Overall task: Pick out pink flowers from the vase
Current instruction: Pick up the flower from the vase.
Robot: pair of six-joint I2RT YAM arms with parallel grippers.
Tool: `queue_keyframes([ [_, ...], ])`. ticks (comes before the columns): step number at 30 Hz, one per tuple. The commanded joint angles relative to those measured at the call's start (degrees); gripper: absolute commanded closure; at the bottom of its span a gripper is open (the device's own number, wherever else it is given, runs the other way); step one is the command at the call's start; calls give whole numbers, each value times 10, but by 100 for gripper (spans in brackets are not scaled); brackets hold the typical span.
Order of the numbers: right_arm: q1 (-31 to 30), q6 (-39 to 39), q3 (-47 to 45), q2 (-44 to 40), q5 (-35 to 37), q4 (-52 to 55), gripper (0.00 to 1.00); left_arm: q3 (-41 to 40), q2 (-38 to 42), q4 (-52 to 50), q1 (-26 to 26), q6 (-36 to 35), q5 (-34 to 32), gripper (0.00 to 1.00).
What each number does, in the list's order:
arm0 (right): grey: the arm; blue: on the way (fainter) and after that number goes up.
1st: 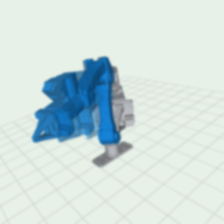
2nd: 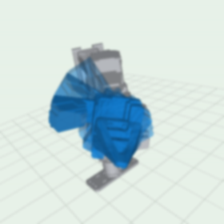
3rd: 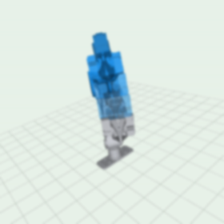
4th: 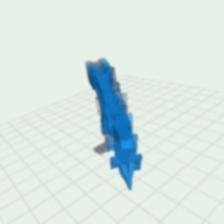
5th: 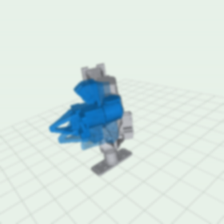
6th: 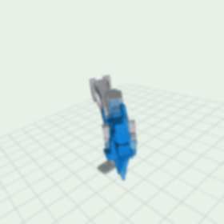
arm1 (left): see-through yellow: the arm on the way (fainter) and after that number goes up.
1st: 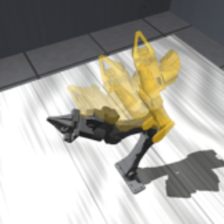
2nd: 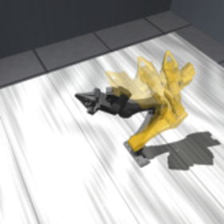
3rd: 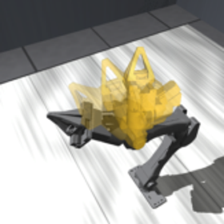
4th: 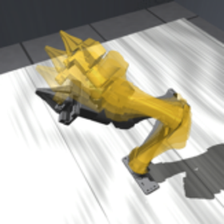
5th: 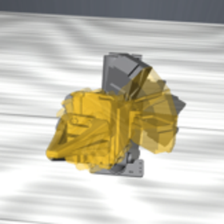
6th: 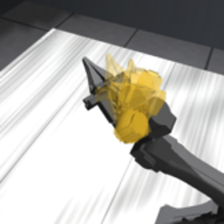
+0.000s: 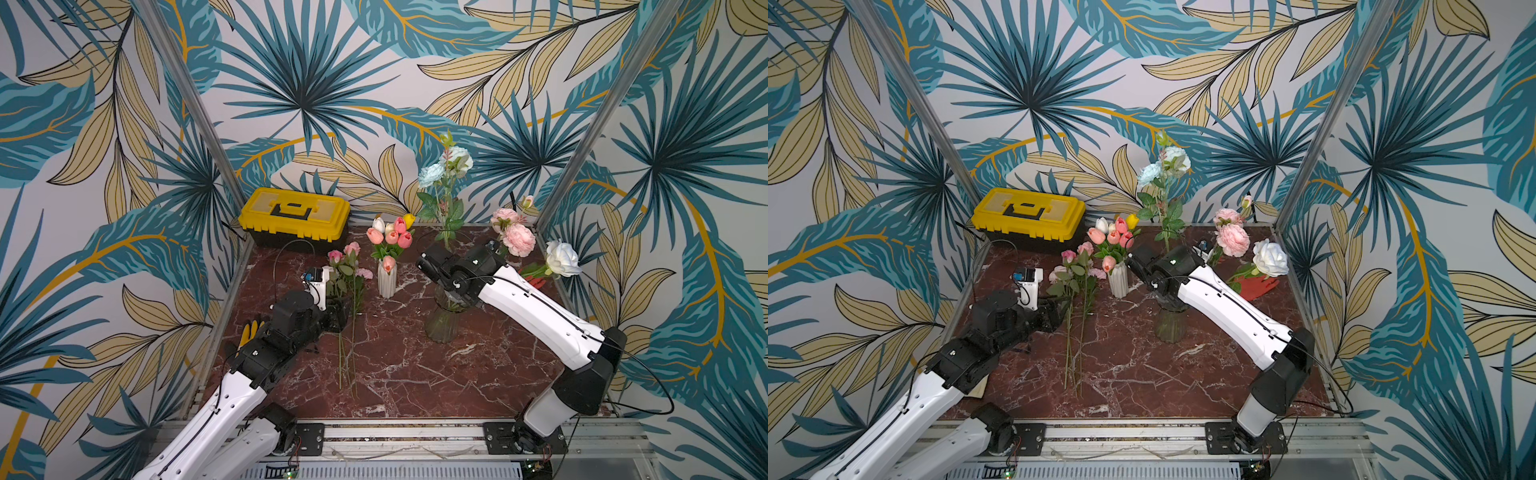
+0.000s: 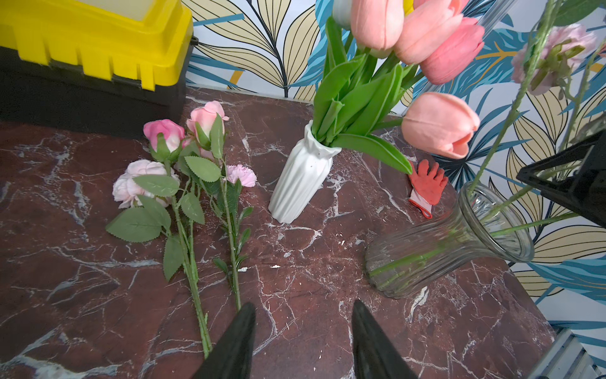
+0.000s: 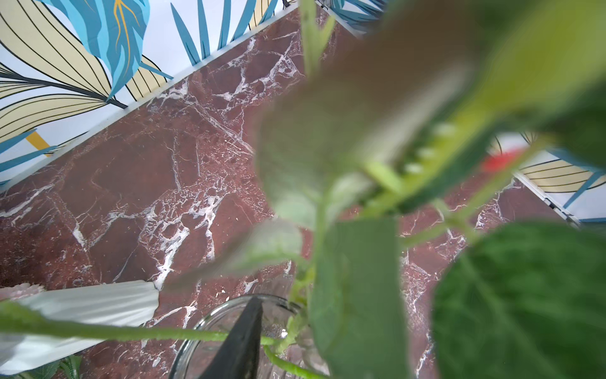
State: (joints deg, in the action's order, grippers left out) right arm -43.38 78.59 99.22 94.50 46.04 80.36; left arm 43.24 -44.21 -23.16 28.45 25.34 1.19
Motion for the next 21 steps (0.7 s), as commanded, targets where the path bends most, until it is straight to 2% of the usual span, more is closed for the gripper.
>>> queue_keyframes([
  [1,2,-17,-16,3,23,-6,63,-12,4,6,2,-7,-7,52],
  [11,3,-49,-35,-5,34,-28,75,-12,2,7,2,-9,-6,52],
  [15,2,-53,-25,-6,33,-15,83,-13,2,7,2,-10,-6,52],
  [21,0,-55,-8,-10,49,13,89,-13,-3,9,1,-13,-11,52],
])
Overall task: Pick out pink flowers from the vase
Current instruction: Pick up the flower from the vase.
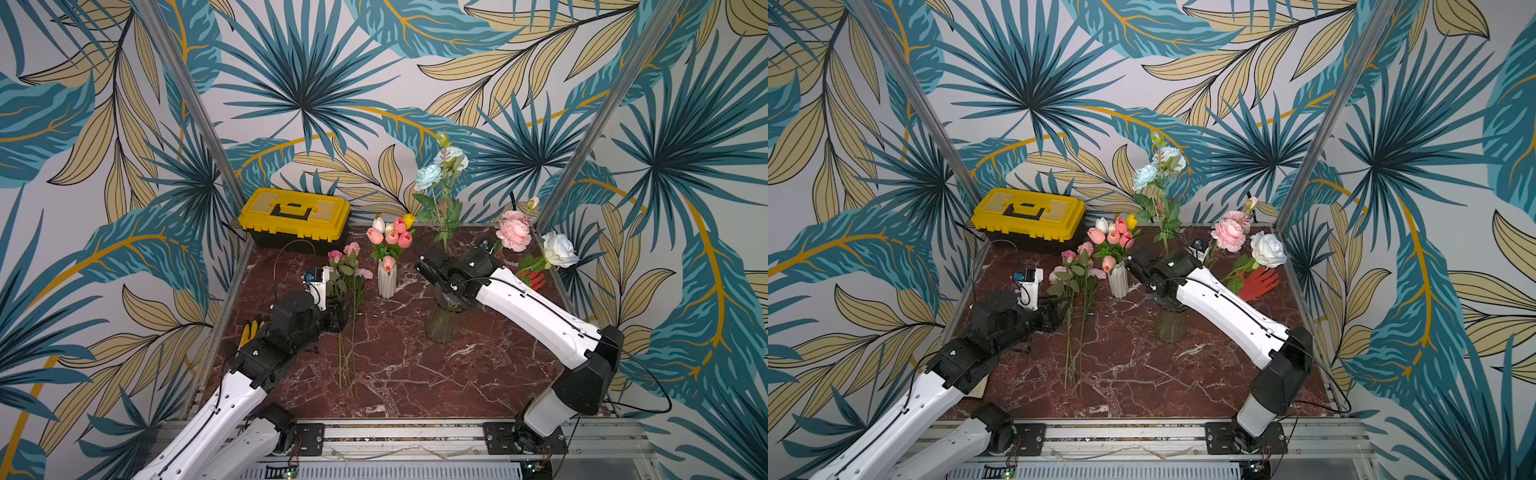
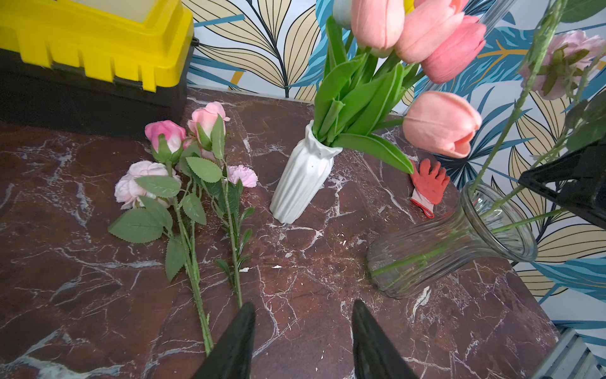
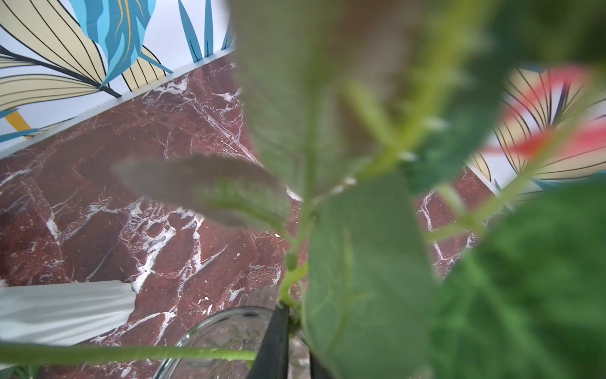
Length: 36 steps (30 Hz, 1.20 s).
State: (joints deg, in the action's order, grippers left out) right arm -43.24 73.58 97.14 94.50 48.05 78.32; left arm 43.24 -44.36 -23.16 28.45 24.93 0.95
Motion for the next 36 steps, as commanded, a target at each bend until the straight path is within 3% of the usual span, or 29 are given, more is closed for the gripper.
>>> queue_keyframes([
  [1,-2,-6,17,-12,34,36,91,-13,-2,9,0,-9,-9,52],
  [11,-11,-42,57,-45,56,41,95,-15,2,9,1,-15,-17,52],
  [20,-44,-122,101,-71,97,27,98,-17,3,11,1,-21,-12,52],
  [36,-66,-429,103,-162,109,-195,100,19,26,9,0,-32,20,52],
])
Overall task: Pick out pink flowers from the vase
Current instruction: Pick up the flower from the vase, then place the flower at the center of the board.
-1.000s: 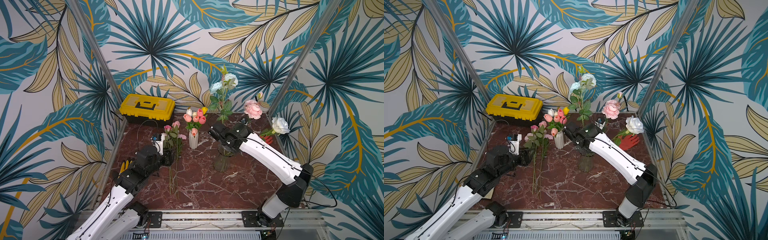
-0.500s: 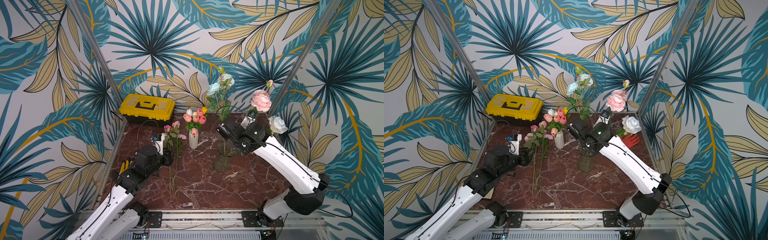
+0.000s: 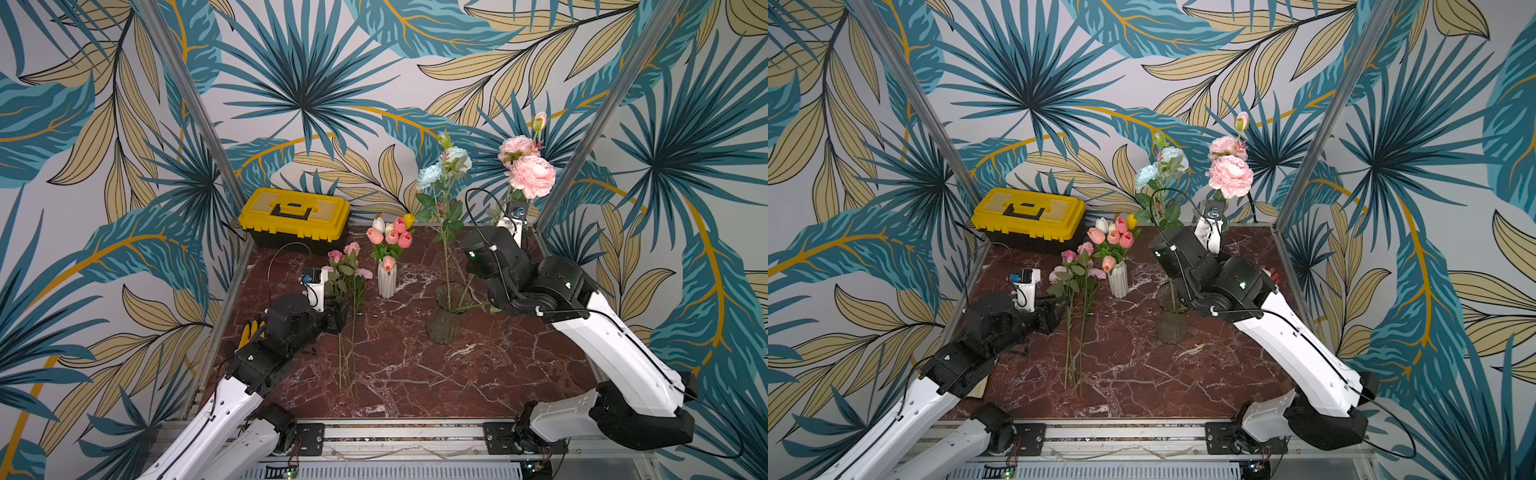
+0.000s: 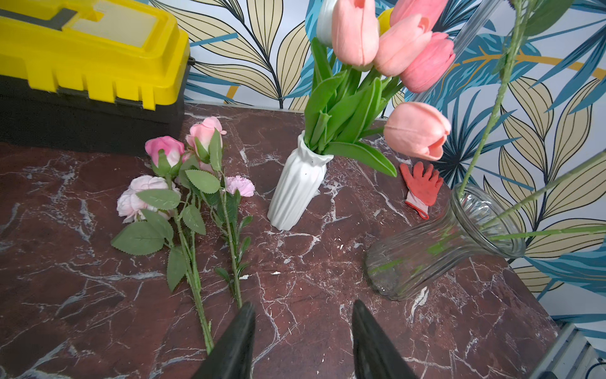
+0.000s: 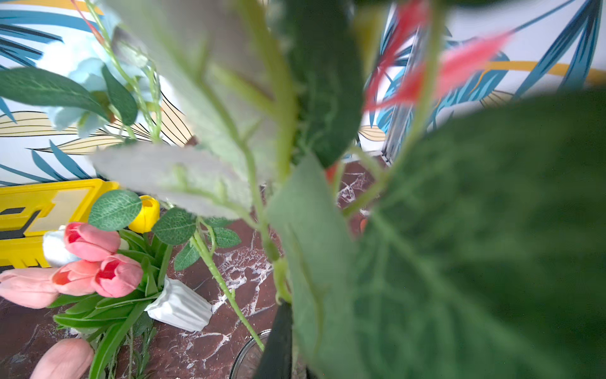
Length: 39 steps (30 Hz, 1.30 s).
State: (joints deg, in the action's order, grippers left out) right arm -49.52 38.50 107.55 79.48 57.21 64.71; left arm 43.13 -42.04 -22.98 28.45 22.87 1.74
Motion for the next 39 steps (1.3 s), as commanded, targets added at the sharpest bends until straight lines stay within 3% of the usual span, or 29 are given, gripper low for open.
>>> queue_keyframes([
  [1,-3,-92,-5,-19,14,-74,100,22,2,7,0,-12,14,51],
  [5,-3,-173,-25,-50,-35,-157,100,35,-1,7,2,-35,45,51],
  [12,-3,-287,-7,-67,-256,-227,100,66,-12,6,2,-93,119,47],
  [17,-3,-318,-6,-71,-363,-265,100,96,-23,8,2,-108,143,46],
  [22,-3,-319,-35,-76,-449,-316,100,122,-33,17,2,-117,175,38],
  [33,-3,-289,-234,-100,-550,-511,100,143,-68,136,5,-119,304,38],
  [39,-3,-261,-287,-98,-616,-583,100,136,-94,203,6,-105,331,38],
])
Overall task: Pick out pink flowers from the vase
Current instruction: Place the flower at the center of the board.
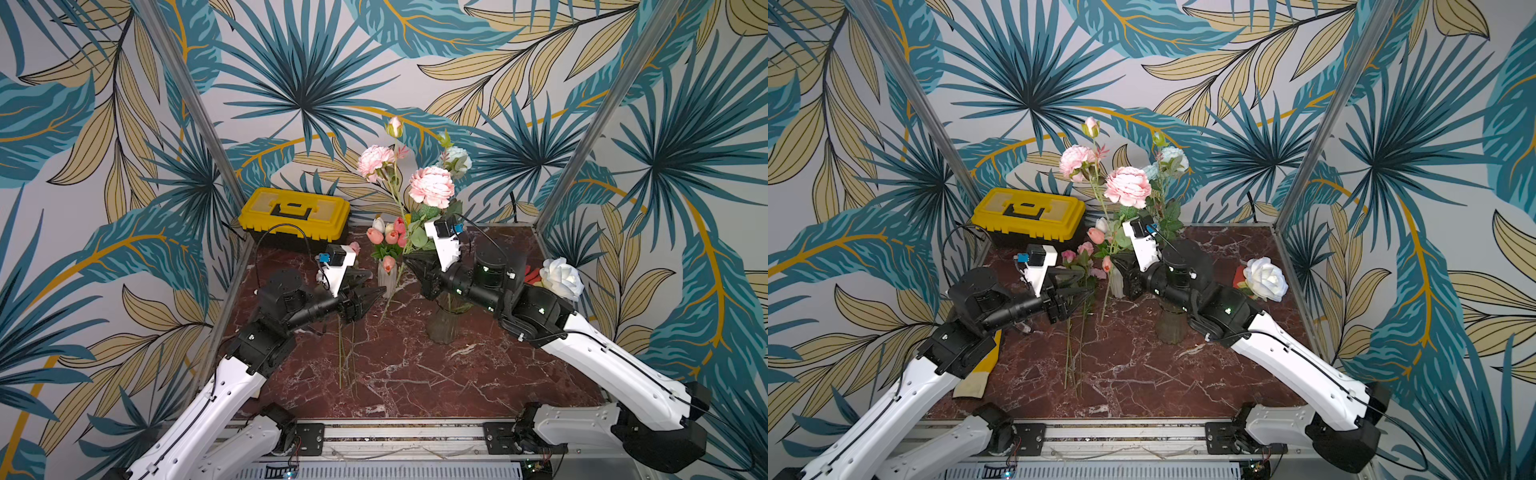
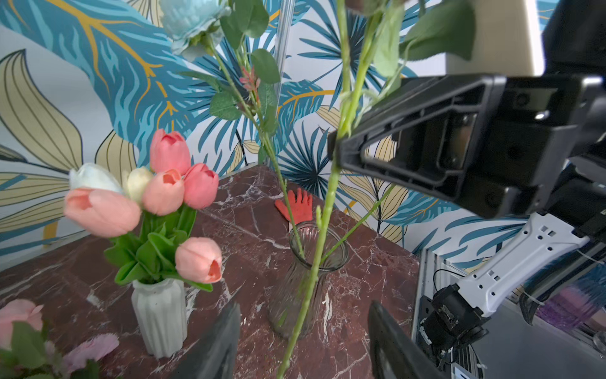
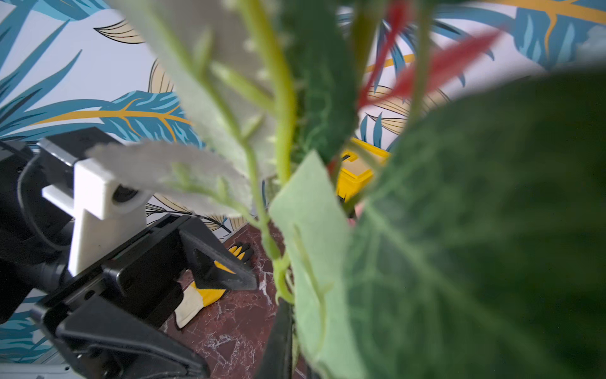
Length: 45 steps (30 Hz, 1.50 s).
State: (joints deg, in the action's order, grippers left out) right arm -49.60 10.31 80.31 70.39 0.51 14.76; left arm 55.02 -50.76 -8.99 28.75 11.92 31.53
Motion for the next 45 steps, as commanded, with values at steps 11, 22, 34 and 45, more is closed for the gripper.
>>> queue_keyframes([
  [11,-2,54,-49,-6,-75,-114,100,8,-33,91,3,11,75,48],
  [22,-2,77,-52,-3,-88,-117,100,-17,-29,91,3,5,74,100],
  [34,-3,93,-50,1,-71,-95,60,-49,15,91,3,20,15,100],
  [45,-3,59,-49,-53,9,-13,45,-177,89,57,-11,178,-148,100],
])
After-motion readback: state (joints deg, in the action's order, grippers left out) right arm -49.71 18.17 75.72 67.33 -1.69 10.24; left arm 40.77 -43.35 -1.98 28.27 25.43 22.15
